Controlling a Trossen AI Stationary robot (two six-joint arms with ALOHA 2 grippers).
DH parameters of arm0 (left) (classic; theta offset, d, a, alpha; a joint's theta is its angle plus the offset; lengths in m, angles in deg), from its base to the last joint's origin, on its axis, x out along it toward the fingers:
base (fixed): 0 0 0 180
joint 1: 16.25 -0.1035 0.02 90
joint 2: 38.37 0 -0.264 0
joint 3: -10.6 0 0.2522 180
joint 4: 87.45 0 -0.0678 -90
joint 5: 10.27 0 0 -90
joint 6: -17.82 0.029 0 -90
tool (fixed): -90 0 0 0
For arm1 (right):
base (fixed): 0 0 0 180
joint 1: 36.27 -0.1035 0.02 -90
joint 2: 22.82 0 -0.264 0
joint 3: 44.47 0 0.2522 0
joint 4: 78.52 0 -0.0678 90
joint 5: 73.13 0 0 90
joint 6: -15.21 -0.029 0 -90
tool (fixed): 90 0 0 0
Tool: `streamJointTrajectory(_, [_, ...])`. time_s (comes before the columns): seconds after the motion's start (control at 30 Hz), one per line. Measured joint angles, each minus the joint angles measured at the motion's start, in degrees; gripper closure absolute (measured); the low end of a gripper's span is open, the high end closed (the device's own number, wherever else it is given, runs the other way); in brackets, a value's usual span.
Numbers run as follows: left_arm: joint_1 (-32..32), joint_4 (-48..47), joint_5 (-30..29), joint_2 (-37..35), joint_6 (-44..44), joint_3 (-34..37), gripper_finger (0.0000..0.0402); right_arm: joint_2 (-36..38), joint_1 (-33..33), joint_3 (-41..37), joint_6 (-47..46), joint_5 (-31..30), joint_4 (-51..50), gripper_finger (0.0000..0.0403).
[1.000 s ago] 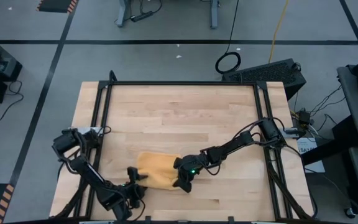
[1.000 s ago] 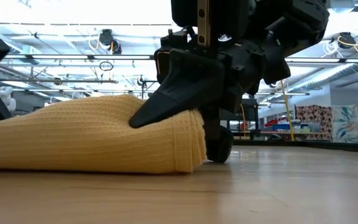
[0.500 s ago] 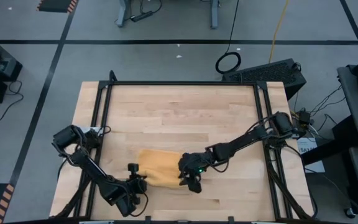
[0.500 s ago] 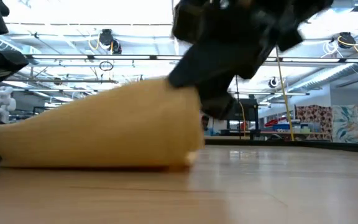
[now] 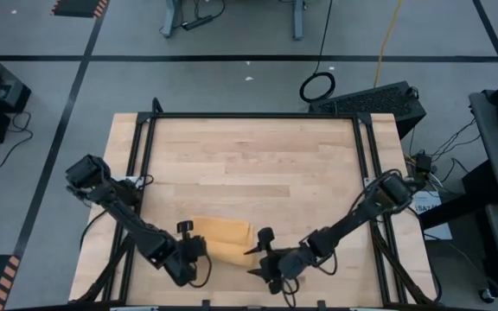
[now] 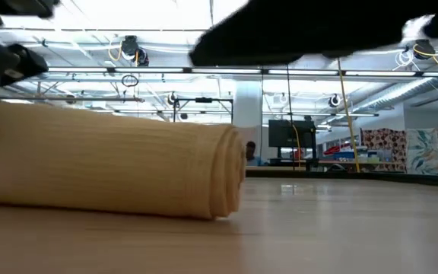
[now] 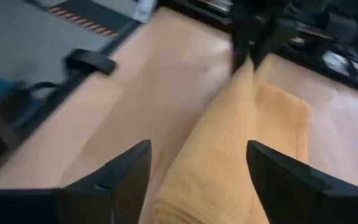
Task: Roll towel
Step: Roll the yellow towel
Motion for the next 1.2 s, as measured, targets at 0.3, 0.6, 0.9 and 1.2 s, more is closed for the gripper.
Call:
streamJointTrajectory(0.3, [-3.1, 0.2, 7.9, 0.7, -2.6, 0.0, 0.038, -9.4, -0.7, 0.0, -2.2, -7.9, 6.9, 0.0095])
streamJointTrajectory(0.6, [-4.2, 0.2, 8.2, 0.7, -2.9, 0.0, 0.0379, -11.1, 1.7, 0.0, -4.6, -9.8, 6.9, 0.009])
streamJointTrajectory(0.9, [-4.5, 0.2, 7.6, 0.7, -0.6, -0.1, 0.0375, -11.3, 6.9, 0.1, -15.8, 0.7, 4.5, 0.0117])
streamJointTrajectory(1.2, [-1.0, -6.3, 4.0, 0.1, -1.3, -0.7, 0.0265, -11.1, 8.9, 0.4, -24.6, 13.3, 3.0, 0.024])
